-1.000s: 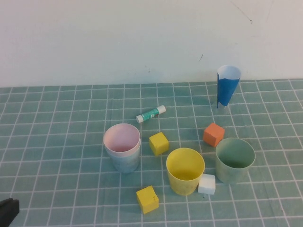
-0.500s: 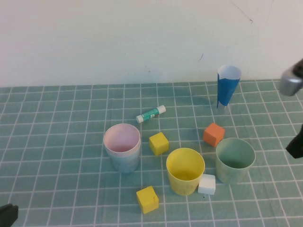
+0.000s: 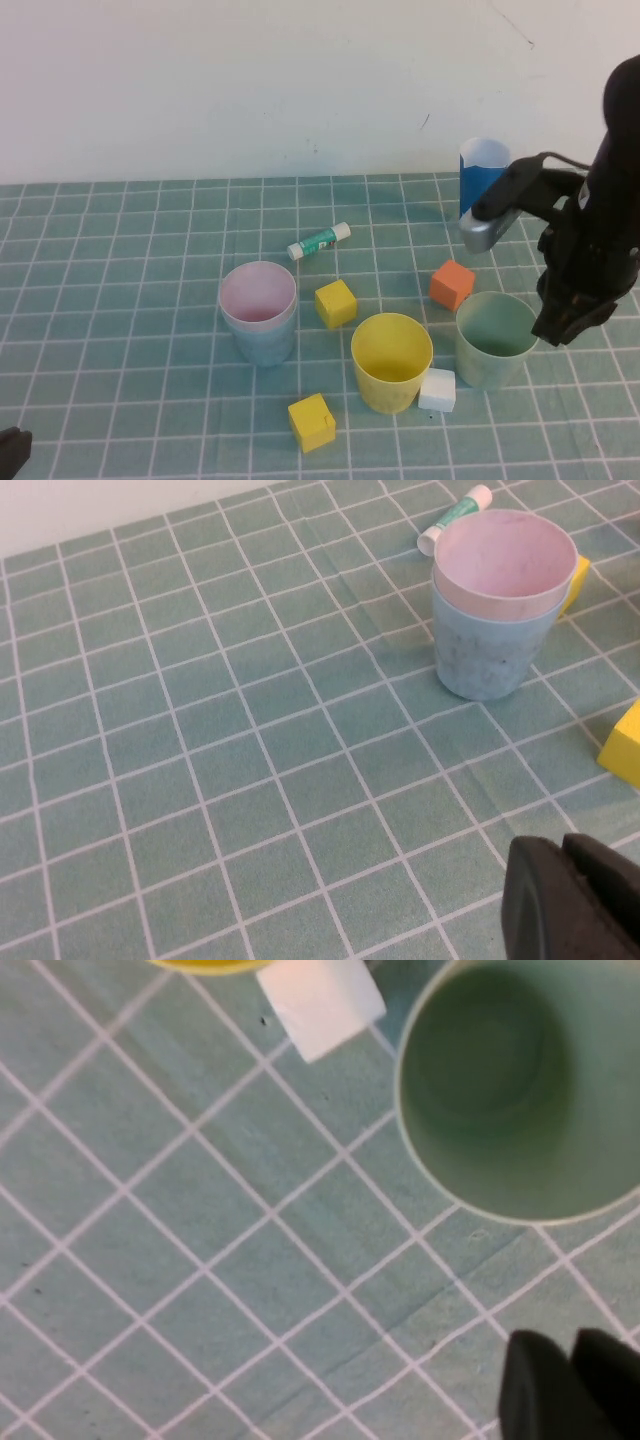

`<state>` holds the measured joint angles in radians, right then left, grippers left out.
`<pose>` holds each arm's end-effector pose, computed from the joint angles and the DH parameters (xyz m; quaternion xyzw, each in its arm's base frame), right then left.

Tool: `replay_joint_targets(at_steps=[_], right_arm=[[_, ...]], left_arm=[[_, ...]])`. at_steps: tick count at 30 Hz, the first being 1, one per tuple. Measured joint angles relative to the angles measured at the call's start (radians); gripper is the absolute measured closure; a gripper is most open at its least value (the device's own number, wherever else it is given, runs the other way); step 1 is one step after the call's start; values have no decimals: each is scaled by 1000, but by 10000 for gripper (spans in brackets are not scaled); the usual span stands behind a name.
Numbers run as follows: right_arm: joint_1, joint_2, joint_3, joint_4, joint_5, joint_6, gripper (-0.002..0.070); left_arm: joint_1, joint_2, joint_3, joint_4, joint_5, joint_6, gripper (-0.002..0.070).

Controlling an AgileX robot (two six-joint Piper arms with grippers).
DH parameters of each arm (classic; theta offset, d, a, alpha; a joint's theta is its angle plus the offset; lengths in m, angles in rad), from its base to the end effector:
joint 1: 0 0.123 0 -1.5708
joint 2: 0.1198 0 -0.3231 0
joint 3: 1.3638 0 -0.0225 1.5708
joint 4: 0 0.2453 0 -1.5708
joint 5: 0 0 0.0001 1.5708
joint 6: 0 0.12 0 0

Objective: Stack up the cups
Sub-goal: Pick up the green cup

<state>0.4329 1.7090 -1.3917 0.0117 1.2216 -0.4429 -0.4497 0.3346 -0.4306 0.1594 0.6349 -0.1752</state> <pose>0.3086 0.1441 0.2822 -0.4218 0.9047 0.0053 0.0595 0.0540 -0.0135 0.2800 0.1446 0.8329 -0.0922 0.5263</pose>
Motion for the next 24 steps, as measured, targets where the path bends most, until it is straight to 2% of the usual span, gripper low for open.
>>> replay_joint_targets(at_steps=[2, 6, 8, 12, 19, 22, 24], right_arm=[[0, 27, 0, -12, -2, 5, 535], [0, 52, 0, -19, -72, 45, 311], [0, 52, -2, -20, -121, 76, 262], [0, 55, -10, -45, -192, 140, 231], [0, 128, -16, -97, -217, 204, 226], [0, 175, -16, -94, -230, 212, 241], [0, 202, -16, -92, -249, 213, 284]], left_arm=[[0, 0, 0, 1, 0, 2, 676], [0, 0, 0, 10, 2, 3, 676], [0, 0, 0, 12, 6, 4, 676], [0, 0, 0, 16, 17, 4, 676], [0, 0, 0, 17, 24, 4, 676], [0, 0, 0, 19, 26, 4, 676], [0, 0, 0, 19, 26, 4, 676]])
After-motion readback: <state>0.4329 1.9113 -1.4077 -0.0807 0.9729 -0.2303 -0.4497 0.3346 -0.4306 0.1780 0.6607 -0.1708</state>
